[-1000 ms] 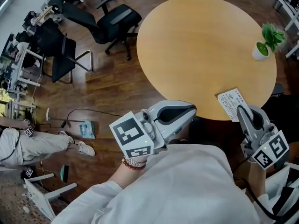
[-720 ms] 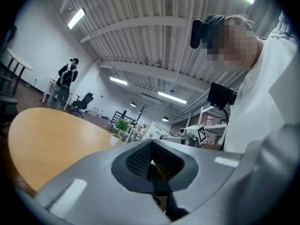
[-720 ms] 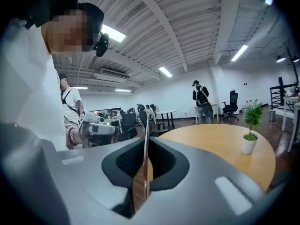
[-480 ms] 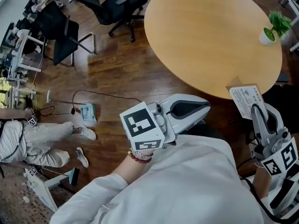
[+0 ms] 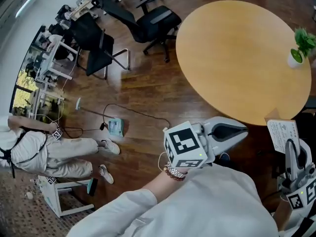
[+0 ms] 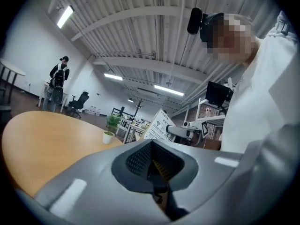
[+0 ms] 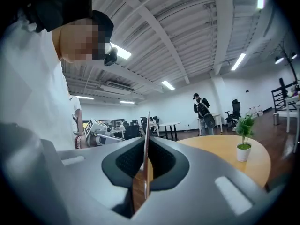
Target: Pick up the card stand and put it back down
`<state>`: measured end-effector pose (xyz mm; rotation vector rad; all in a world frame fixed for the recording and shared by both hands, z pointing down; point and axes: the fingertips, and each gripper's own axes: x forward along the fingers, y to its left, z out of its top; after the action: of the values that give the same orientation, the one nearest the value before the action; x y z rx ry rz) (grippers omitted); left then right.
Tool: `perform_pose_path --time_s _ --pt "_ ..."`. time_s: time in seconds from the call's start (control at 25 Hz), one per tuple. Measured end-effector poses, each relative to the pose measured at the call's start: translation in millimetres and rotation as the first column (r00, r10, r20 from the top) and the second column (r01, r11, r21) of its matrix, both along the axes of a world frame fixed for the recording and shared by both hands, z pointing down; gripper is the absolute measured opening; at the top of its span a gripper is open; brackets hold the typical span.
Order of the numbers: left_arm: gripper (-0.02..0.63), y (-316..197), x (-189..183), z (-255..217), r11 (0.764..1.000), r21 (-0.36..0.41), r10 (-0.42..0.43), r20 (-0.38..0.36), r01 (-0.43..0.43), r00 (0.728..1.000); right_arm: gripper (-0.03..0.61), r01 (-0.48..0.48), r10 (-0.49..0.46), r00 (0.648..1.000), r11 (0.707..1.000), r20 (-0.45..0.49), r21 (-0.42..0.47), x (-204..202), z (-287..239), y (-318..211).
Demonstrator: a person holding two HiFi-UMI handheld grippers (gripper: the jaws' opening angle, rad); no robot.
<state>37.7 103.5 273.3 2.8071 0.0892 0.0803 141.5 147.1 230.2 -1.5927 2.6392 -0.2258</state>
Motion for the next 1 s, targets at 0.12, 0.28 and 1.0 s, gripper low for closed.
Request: perform_pose_path --time_s 0.12,0.28,1.0 --pt "-0.014 8.0 16.5 10.7 0.999 0.011 0.037 0.018 -0.037 0.999 0.021 0.006 -0.006 1.0 1.0 0.003 -0.02 5.4 31.9 6.0" --pt "-0.014 1.7 9.3 36.4 0.999 0.009 0.046 0.018 -0.046 0.999 0.021 0.037 -0.038 0.999 0.999 0.007 0.006 -4.0 50.3 -12.4" --pt "-0.009 -20.7 -17.9 1.6 0.995 0.063 -0.076 0.038 0.074 0.996 0.021 0.071 -0.071 0.997 0.997 0.034 -0.008 -34.8 11.3 -22.6"
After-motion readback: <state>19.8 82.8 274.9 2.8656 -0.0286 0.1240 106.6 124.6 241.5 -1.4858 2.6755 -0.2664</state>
